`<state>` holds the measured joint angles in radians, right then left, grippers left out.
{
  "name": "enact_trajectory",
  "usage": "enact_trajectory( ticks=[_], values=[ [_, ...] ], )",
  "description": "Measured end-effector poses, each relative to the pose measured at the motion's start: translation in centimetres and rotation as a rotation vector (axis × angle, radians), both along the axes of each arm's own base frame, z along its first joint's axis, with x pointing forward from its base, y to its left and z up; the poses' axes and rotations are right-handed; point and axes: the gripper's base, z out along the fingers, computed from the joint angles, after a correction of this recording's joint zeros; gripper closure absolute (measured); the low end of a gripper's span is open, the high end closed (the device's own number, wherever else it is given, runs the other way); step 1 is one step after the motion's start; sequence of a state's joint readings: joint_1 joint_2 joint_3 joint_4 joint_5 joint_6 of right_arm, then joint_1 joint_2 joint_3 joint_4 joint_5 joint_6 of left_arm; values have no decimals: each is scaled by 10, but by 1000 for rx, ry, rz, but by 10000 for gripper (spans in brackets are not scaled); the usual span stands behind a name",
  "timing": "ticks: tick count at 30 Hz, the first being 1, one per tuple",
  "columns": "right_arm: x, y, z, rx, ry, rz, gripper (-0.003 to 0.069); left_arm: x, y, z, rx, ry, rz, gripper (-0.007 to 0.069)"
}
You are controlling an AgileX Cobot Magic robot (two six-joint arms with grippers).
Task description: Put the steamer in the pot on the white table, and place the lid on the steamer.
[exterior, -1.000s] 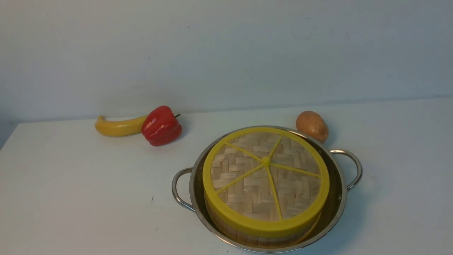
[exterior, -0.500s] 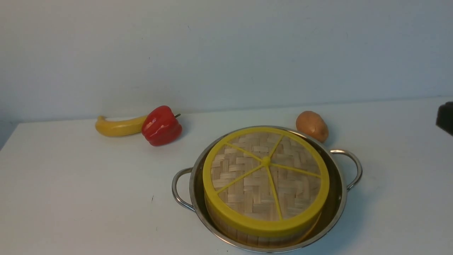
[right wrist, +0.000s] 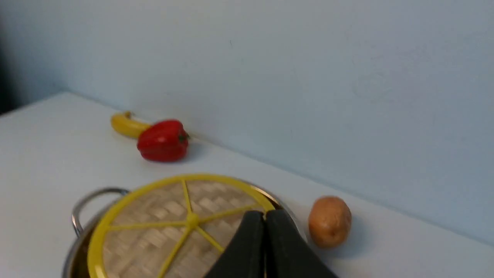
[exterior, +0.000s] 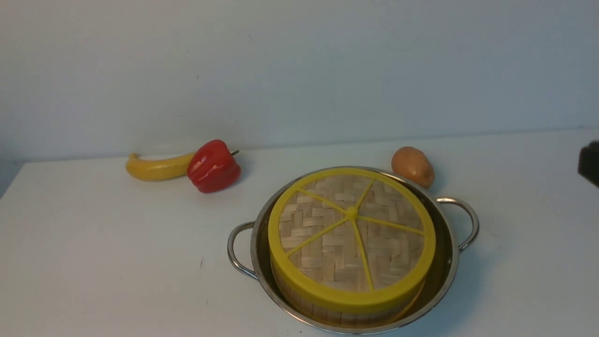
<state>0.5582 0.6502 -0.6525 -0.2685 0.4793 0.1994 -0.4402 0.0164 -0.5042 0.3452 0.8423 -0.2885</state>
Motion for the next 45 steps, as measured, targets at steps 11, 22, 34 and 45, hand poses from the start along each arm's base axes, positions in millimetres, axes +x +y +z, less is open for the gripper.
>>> enact_trajectory(
  ticks=[11, 22, 34, 45],
  values=[
    [-38, -53, -126, 66, -184, -333, 591, 0, 0, 0, 2, -3, 2, 596],
    [-58, -67, -143, 121, -223, -518, 564, 0, 0, 0, 1, -5, 1, 594],
    [-62, -67, -142, 141, -242, -527, 540, 0, 0, 1, 1, -7, 1, 594],
    [-62, -67, -142, 142, -242, -527, 502, 0, 0, 1, 1, -7, 1, 594]
  ],
)
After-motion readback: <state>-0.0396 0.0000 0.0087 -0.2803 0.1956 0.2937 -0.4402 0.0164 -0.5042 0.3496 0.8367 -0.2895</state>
